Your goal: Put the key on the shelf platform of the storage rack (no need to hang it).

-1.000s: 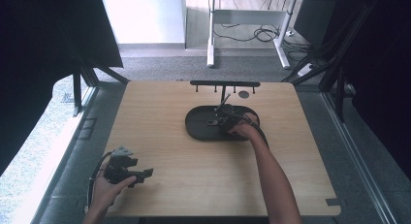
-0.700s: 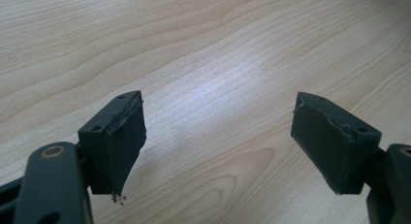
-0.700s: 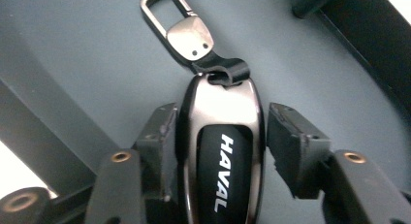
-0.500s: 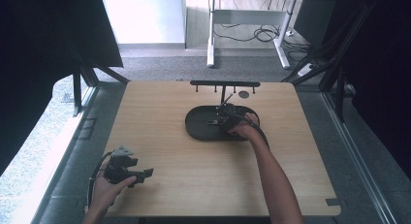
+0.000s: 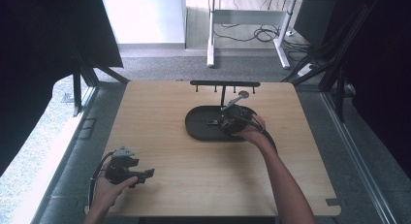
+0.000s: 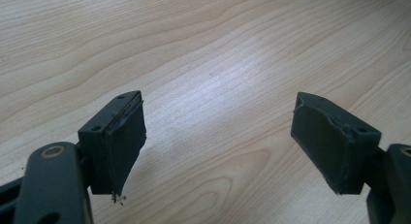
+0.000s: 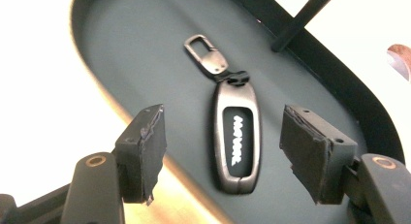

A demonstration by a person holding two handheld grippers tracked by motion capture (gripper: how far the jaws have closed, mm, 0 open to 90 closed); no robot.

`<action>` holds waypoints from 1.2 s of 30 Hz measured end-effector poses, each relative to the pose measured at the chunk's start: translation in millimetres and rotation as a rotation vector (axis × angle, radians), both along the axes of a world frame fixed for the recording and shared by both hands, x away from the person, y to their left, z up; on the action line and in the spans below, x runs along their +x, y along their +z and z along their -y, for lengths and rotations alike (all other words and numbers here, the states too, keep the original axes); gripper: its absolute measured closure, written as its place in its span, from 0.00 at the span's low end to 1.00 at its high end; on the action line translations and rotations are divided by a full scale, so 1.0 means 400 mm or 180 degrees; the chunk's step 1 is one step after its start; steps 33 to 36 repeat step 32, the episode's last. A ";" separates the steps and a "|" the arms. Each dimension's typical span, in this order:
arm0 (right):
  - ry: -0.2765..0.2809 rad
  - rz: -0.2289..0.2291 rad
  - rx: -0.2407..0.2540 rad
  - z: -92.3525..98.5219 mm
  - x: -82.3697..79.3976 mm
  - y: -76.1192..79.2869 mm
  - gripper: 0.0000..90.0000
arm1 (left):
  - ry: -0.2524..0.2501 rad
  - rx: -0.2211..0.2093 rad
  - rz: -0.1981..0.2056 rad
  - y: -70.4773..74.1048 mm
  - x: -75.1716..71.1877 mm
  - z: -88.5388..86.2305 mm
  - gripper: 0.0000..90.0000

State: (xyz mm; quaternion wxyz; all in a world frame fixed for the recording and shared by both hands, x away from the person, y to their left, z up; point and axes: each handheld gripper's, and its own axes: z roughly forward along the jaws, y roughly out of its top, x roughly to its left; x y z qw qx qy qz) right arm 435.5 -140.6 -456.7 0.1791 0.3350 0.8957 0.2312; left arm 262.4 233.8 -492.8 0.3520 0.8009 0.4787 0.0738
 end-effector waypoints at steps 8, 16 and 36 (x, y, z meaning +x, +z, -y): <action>0.0108 0.0030 0.0275 0.047 -0.110 0.001 0.37 | -0.0010 0.0030 0.0002 0.000 -0.001 0.006 0.23; 0.0145 0.0050 0.0493 0.097 -0.217 -0.035 0.37 | -0.0021 0.0045 0.0007 0.000 -0.002 0.012 0.23; -0.0075 0.0081 0.0679 0.172 -0.304 -0.085 0.36 | -0.0009 0.0055 -0.0005 -0.002 0.000 0.014 0.23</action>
